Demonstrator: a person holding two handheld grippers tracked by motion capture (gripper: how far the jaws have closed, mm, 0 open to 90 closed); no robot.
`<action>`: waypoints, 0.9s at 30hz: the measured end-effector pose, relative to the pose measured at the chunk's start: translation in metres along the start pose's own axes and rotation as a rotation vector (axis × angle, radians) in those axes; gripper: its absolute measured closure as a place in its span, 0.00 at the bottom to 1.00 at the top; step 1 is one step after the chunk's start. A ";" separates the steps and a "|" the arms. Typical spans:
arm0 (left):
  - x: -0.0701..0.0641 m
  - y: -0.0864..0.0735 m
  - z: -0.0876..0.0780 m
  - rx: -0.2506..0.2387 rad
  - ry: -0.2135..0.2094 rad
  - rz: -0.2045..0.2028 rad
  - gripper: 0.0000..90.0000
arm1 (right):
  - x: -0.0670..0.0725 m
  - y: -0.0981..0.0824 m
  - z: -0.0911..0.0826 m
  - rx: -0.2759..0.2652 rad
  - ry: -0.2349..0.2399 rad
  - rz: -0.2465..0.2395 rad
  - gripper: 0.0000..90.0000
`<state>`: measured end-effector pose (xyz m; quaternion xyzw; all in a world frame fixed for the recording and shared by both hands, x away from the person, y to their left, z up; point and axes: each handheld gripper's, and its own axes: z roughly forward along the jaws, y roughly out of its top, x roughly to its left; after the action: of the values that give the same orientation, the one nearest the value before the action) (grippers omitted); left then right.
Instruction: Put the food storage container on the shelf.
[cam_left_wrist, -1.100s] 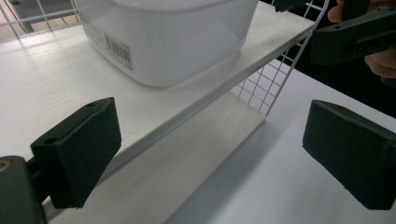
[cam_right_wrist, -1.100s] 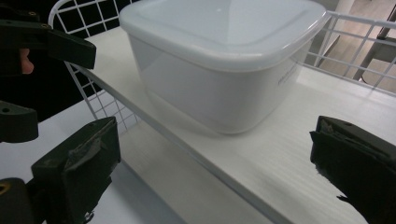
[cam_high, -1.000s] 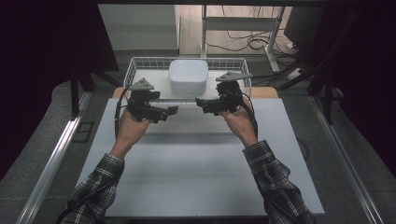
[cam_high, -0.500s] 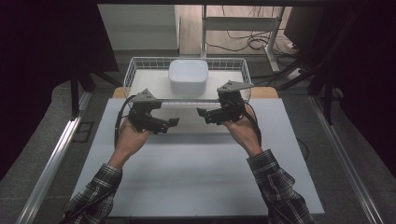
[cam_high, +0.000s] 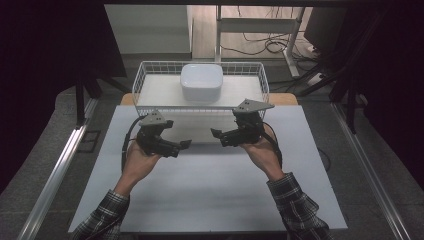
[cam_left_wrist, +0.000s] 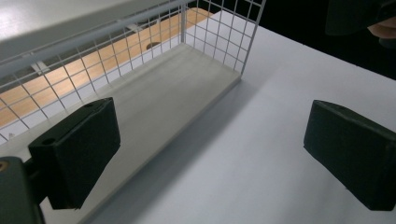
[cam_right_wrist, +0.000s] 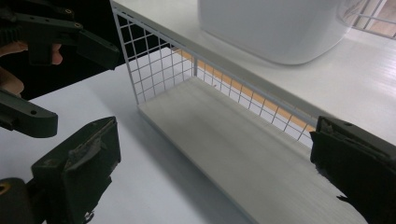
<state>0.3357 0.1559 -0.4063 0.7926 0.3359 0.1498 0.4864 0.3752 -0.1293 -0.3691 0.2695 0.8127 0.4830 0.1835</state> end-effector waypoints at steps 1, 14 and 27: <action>0.000 0.000 0.000 0.000 0.000 0.000 0.04 | 0.000 0.000 0.000 0.000 0.000 0.000 0.01; -0.013 -0.033 0.002 -0.005 -0.017 -0.030 0.04 | 0.012 -0.029 -0.004 -0.004 0.016 -0.014 0.01; -0.022 -0.052 0.007 0.000 -0.019 -0.038 0.04 | 0.018 -0.048 -0.005 0.007 0.027 -0.017 0.01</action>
<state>0.3039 0.1521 -0.4528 0.7875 0.3460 0.1330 0.4924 0.3459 -0.1403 -0.4099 0.2567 0.8190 0.4821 0.1757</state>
